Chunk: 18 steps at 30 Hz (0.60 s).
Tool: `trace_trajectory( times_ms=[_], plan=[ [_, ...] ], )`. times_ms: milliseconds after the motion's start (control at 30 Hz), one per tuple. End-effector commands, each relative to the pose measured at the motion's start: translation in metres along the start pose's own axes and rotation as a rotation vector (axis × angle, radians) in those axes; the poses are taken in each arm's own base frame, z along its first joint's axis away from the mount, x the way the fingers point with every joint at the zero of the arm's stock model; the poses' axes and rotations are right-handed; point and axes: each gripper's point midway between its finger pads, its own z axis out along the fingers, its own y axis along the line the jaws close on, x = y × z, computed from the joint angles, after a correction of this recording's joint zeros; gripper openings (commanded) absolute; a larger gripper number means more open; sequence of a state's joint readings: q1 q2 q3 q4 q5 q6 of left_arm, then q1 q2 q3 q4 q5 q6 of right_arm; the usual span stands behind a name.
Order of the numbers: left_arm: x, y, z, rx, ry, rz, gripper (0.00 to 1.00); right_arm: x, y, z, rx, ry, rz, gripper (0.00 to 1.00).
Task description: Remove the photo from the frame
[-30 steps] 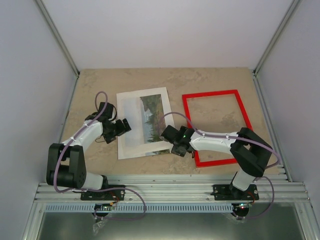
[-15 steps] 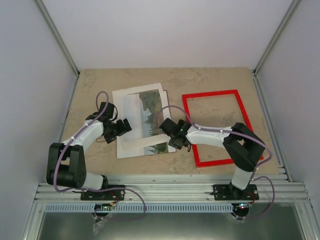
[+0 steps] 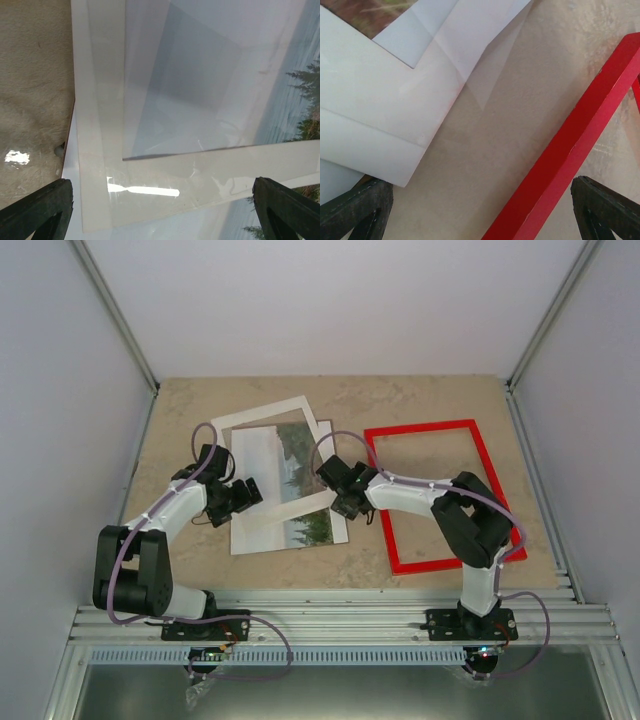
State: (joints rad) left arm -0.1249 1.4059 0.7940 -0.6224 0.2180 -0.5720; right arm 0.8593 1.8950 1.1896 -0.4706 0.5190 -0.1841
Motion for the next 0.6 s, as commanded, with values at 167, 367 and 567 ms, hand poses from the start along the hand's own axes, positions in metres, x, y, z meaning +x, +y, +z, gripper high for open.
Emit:
trace_trajectory(
  times_ms=[167, 367, 567],
  plan=[
    [0.002, 0.004, -0.003, -0.027, 0.0, 0.022, 1.0, -0.005, -0.014, 0.004, -0.024, 0.024, 0.142, 0.98],
    [0.0, -0.001, -0.01, -0.045, -0.021, 0.051, 1.0, 0.002, -0.014, -0.027, -0.129, 0.029, 0.288, 0.98],
    [0.003, -0.005, -0.015, -0.059, -0.031, 0.072, 1.0, 0.004, 0.014, -0.061, -0.364, 0.024, 0.487, 0.98]
  ],
)
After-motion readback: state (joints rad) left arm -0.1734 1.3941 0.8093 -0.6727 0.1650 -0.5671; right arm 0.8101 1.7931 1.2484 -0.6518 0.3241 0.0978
